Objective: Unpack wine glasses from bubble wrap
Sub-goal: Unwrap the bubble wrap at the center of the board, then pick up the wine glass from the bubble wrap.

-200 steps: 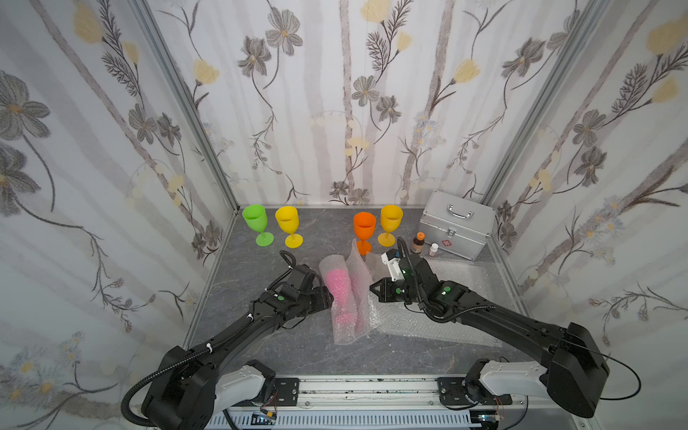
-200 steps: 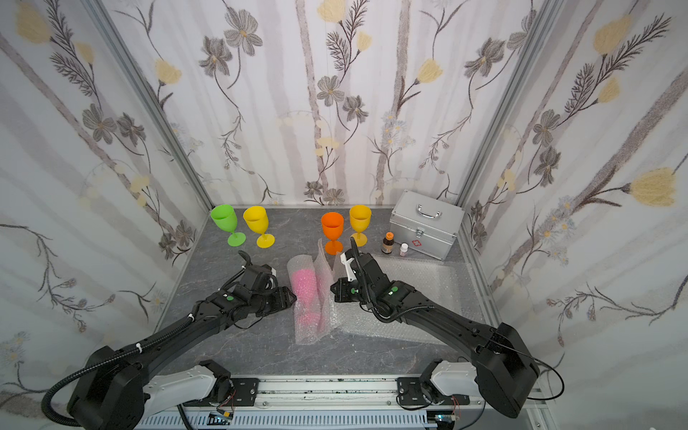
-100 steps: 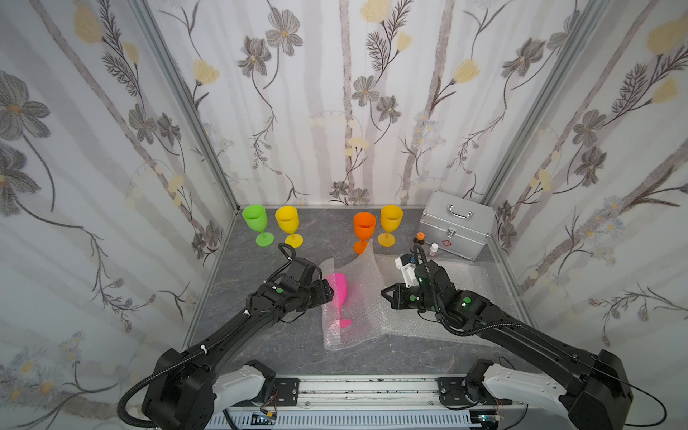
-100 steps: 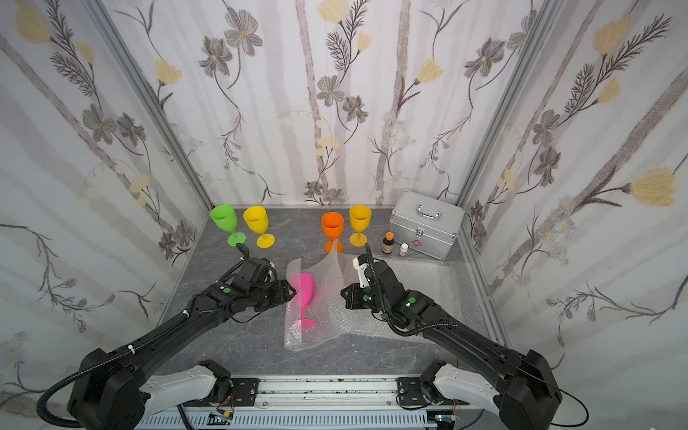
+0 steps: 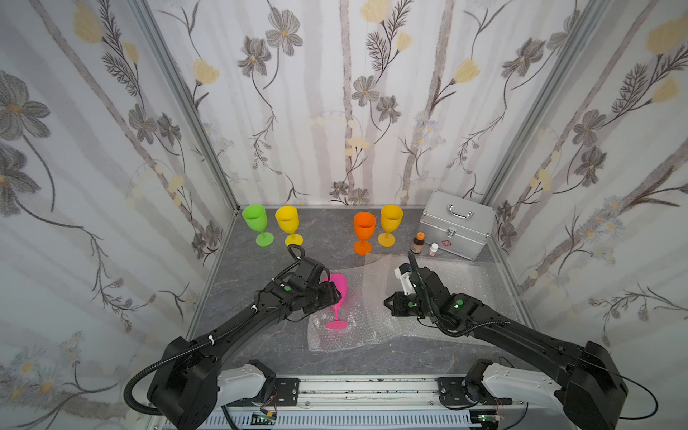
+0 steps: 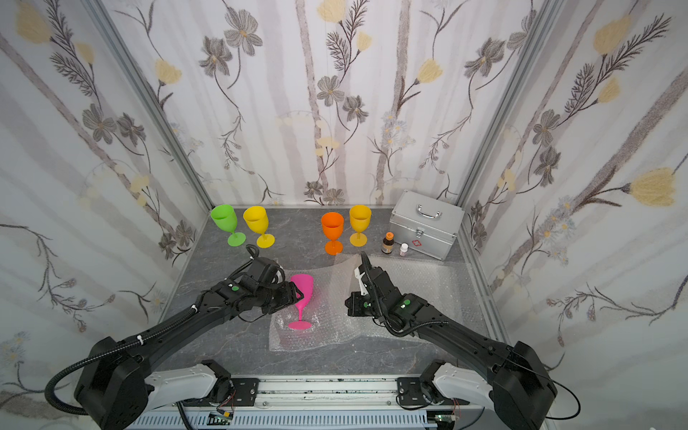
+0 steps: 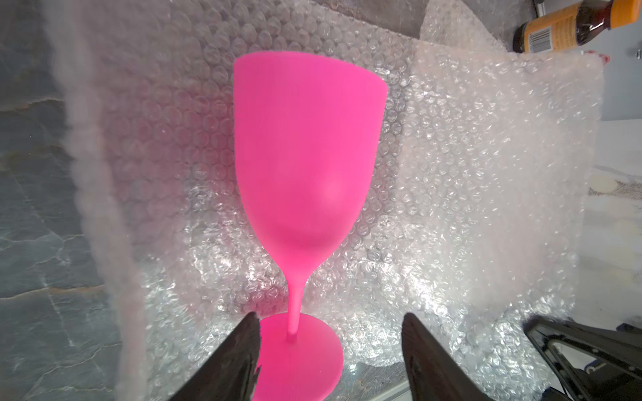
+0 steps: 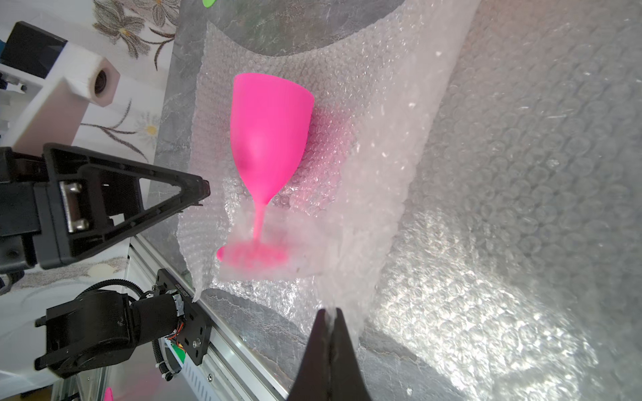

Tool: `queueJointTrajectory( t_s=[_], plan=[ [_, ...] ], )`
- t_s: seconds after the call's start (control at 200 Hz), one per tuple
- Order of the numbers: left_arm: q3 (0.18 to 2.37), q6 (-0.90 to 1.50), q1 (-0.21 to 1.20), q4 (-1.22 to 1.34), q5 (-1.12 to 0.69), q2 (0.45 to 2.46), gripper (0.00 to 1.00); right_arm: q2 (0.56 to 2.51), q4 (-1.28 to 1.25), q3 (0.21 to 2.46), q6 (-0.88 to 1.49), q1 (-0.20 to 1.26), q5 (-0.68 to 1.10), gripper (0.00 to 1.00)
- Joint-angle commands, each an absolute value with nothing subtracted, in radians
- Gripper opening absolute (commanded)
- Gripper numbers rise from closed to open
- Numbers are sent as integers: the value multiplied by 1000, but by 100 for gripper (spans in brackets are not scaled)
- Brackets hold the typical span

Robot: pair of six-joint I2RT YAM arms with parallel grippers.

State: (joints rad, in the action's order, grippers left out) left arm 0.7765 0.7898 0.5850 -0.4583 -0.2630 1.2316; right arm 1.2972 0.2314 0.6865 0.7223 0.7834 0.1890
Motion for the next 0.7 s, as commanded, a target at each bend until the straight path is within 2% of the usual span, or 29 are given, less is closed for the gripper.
queueJointTrajectory(
  t_s=[0.0,0.315,0.7],
  plan=[
    [769,811,596,-440,-257,1256,64,1308,178,676,732,783,190,0],
    [753,781,630,-386,-302,1374,50,1322,161,632,747,781,182,0],
    [778,718,655,-404,-272,1505,33,1330,154,617,750,781,178,0]
  ],
)
